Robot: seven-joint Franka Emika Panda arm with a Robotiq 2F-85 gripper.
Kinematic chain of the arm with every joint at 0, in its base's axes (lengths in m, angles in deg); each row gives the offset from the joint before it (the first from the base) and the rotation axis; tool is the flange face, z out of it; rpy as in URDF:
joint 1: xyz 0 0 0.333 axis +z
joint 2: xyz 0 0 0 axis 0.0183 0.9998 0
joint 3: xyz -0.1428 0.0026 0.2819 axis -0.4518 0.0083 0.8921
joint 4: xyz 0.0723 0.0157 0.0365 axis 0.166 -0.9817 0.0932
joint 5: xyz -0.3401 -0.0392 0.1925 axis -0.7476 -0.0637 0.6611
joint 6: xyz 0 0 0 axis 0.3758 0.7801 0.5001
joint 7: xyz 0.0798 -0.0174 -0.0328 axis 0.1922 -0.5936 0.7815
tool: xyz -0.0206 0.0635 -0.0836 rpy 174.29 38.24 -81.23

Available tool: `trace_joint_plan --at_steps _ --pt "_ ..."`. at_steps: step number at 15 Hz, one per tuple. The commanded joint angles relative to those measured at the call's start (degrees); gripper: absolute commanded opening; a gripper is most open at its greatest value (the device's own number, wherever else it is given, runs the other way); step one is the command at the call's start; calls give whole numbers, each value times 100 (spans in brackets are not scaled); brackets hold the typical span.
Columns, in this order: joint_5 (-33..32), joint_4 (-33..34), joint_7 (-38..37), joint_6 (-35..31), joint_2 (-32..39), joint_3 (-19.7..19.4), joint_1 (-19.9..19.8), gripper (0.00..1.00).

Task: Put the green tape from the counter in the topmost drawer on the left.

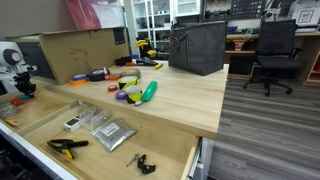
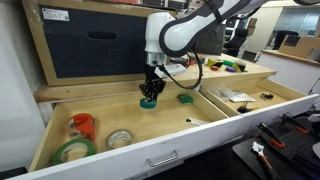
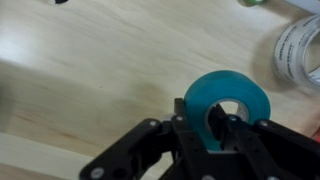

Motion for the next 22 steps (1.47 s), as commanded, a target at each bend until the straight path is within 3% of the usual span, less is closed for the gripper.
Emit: trace_joint_plan --at_steps 1,10,11,17,18,22 --pt "-48 558 420 361 286 -111 354 7" --pt "-46 1357 936 323 985 -290 795 7" --pt "-41 998 778 165 807 -328 825 27" --pt "-30 1238 788 165 979 -337 833 27" --pt "-30 1240 788 165 979 -337 833 7" --pt "-68 1644 774 118 1288 -358 970 7"
